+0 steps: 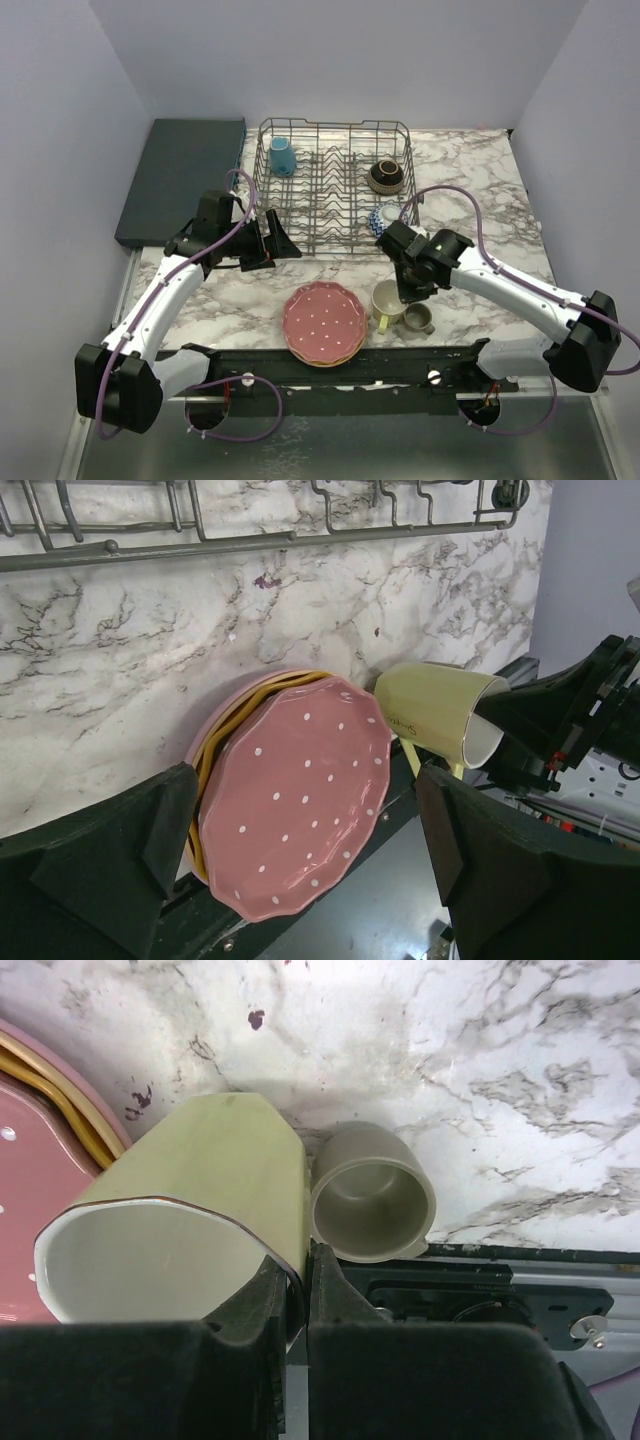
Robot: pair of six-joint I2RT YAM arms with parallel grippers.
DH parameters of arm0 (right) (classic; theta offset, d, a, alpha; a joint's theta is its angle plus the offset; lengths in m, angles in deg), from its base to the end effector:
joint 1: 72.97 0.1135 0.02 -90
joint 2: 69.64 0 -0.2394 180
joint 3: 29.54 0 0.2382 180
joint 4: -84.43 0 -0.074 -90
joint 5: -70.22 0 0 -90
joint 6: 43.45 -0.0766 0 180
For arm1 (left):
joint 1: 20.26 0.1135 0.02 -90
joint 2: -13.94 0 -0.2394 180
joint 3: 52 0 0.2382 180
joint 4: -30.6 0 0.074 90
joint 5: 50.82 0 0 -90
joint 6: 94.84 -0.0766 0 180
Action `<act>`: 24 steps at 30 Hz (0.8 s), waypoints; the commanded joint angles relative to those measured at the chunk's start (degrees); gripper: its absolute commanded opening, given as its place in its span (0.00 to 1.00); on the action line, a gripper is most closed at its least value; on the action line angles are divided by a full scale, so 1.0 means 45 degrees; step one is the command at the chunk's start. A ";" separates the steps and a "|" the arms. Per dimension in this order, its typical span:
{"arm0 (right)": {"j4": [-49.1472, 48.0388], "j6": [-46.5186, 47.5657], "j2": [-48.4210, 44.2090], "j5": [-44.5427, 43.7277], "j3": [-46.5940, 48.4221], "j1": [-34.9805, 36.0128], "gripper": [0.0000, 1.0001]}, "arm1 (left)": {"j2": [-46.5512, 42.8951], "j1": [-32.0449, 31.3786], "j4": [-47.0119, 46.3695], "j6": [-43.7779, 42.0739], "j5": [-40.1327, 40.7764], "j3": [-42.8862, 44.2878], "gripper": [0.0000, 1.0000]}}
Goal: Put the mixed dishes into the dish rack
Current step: Pick up the cup at the center of the board.
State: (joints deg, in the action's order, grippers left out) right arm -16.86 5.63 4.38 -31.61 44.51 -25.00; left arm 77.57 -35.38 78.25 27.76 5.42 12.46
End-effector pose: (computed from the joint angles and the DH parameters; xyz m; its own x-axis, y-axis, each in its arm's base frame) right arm 0.1600 0.1540 0.1977 -0.9546 -0.1016 -0.2800 -0.0990 0.9948 -0.0233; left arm 0.2264 -0.1053 0.2310 -0.9077 -0.2187 -0.3582 0.1127 0.6951 -0.7101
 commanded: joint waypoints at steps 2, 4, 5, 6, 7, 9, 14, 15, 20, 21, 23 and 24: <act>0.0553 -0.0125 -0.0570 -0.1149 0.1079 0.0083 0.00 | -0.0466 -0.0060 0.0163 0.0413 -0.0804 0.0556 0.99; 0.0576 -0.0111 -0.0651 -0.1365 0.1239 0.0083 0.00 | -0.0604 -0.0064 0.0173 0.0571 -0.0937 0.0689 0.99; 0.0562 -0.0095 -0.0703 -0.1442 0.1321 0.0083 0.00 | -0.0668 -0.0059 0.0173 0.0660 -0.1001 0.0748 0.99; 0.0545 -0.0072 -0.0728 -0.1540 0.1408 0.0083 0.00 | -0.0751 -0.0061 0.0168 0.0755 -0.1061 0.0806 0.99; 0.0520 -0.0050 -0.0767 -0.1632 0.1503 0.0083 0.00 | -0.0824 -0.0059 0.0173 0.0827 -0.1092 0.0854 0.99; 0.0505 -0.0036 -0.0803 -0.1804 0.1793 0.0083 0.00 | -0.0969 -0.0059 0.0163 0.1056 -0.1165 0.0925 0.99; 0.0019 0.0210 -0.1263 -0.2252 0.2626 0.0083 0.00 | -0.1384 -0.0059 0.0028 0.1907 -0.1459 0.1057 0.99; -0.0128 0.0270 -0.1376 -0.2330 0.2747 0.0083 0.00 | -0.1480 -0.0059 -0.0036 0.2096 -0.1493 0.1074 0.99; -0.1242 0.0430 -0.2060 -0.2616 0.3132 0.0083 0.00 | -0.1776 -0.0059 -0.0657 0.3297 -0.1852 0.1162 0.99; -0.1545 0.0507 -0.2176 -0.2624 0.3138 0.0083 0.00 | -0.1813 -0.0064 -0.0814 0.3542 -0.1925 0.1198 0.99; -0.2295 0.0621 -0.2559 -0.2594 0.3043 0.0083 0.00 | -0.1856 -0.0059 -0.1193 0.4008 -0.2139 0.1232 0.99; -0.2652 0.0709 -0.2703 -0.2577 0.2953 0.0083 0.00 | -0.1859 -0.0059 -0.1356 0.4249 -0.2288 0.1260 0.99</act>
State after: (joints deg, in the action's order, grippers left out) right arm -19.22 7.77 -4.65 -40.81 56.25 -24.96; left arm 70.38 -35.40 76.66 40.83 -0.96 15.73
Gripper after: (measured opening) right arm 0.060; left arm 0.987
